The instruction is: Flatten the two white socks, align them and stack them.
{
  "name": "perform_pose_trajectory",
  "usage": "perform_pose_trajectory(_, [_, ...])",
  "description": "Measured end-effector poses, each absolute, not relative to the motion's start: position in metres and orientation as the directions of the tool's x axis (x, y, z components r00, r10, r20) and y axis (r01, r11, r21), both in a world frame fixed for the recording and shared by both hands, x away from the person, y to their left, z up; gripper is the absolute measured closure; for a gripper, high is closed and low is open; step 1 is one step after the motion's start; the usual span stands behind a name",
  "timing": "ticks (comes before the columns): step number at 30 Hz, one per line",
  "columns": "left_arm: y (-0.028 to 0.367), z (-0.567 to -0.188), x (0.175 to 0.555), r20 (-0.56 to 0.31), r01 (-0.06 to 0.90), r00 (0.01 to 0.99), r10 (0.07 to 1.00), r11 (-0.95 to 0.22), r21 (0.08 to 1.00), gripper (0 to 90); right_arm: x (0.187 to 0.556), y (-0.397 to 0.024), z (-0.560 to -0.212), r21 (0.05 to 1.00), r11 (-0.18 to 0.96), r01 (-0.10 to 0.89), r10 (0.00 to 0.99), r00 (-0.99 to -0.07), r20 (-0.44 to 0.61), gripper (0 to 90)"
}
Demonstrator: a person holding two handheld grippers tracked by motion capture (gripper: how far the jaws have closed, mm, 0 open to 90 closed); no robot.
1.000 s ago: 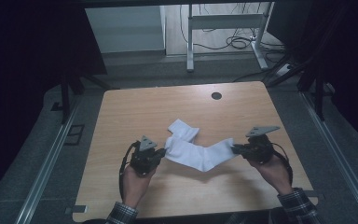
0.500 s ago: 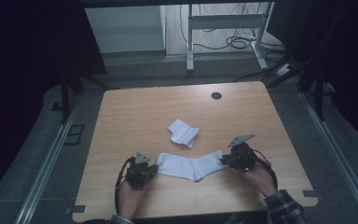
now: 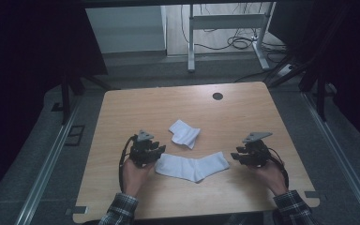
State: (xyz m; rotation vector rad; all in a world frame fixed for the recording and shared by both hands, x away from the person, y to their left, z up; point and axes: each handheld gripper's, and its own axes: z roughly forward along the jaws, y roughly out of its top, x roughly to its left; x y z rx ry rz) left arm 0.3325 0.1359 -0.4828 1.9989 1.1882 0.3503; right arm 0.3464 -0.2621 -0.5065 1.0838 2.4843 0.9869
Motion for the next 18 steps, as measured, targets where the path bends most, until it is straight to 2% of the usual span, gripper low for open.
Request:
perform_pose_trajectory(9, [0.100, -0.482, 0.379, -0.068, 0.610, 0.564, 0.823, -0.359, 0.707, 60.4, 0.350, -0.279, -0.516, 0.671, 0.496, 0.551, 0.739, -0.674, 0.007, 47.3])
perform_pose_trajectory(15, [0.082, -0.493, 0.400, -0.038, 0.611, 0.579, 0.815, -0.403, 0.682, 73.7, 0.348, -0.292, -0.520, 0.668, 0.489, 0.560, 0.749, -0.662, 0.006, 46.0])
perform_pose_trajectory(18, [0.077, -0.500, 0.408, -0.037, 0.623, 0.566, 0.823, -0.398, 0.674, 75.3, 0.347, -0.296, -0.523, 0.664, 0.488, 0.566, 0.750, -0.662, 0.013, 45.4])
